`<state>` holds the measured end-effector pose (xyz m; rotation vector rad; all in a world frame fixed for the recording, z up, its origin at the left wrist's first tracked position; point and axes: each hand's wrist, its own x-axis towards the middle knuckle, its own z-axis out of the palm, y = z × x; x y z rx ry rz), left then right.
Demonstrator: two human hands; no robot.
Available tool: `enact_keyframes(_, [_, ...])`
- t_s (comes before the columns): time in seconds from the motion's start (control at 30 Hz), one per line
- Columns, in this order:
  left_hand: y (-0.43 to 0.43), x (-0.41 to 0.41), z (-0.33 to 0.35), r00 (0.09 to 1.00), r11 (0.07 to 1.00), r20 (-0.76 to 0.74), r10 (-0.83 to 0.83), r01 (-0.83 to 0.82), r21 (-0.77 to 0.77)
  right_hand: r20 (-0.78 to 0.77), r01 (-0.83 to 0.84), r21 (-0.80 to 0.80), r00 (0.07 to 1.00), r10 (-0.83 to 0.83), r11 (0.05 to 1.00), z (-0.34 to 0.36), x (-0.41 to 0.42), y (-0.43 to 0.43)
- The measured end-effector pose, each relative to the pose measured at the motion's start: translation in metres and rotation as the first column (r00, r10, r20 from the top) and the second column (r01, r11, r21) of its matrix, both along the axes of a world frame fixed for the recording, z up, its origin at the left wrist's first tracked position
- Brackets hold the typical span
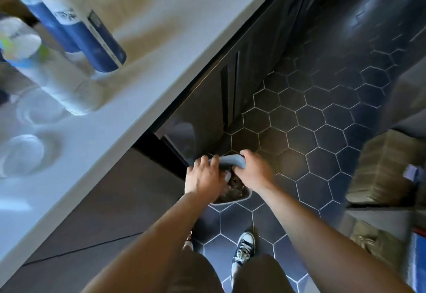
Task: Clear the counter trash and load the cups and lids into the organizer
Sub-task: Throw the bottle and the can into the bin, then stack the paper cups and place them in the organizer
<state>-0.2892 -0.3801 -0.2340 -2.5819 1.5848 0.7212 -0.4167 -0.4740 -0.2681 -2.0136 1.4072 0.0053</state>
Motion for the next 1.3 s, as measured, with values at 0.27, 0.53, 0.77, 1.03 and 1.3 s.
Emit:
enact_keyframes(0.27, [0.029,0.004,0.069,0.99,0.976,0.127,0.067,-0.039,-0.213,-0.057,-0.212,-0.232,0.977,0.204,0.949,0.082,-0.009,0.005])
enact_keyframes(0.53, [0.072,0.022,0.14,0.943,0.905,0.217,0.251,-0.149,-0.399,0.038,-0.316,-0.394,0.933,0.359,0.863,0.156,0.02,0.011])
enact_keyframes(0.77, [0.097,0.05,0.176,0.882,0.846,0.235,0.408,-0.268,-0.46,0.067,-0.42,-0.449,0.865,0.498,0.789,0.198,0.064,0.026])
enact_keyframes(1.03, [0.141,0.105,0.2,0.798,0.748,0.207,0.566,-0.391,-0.536,0.131,-0.462,-0.519,0.788,0.601,0.719,0.238,0.126,0.053])
enact_keyframes(1.3, [0.202,0.18,0.206,0.76,0.671,0.135,0.635,-0.457,-0.584,0.26,-0.419,-0.45,0.783,0.565,0.788,0.243,0.196,0.095])
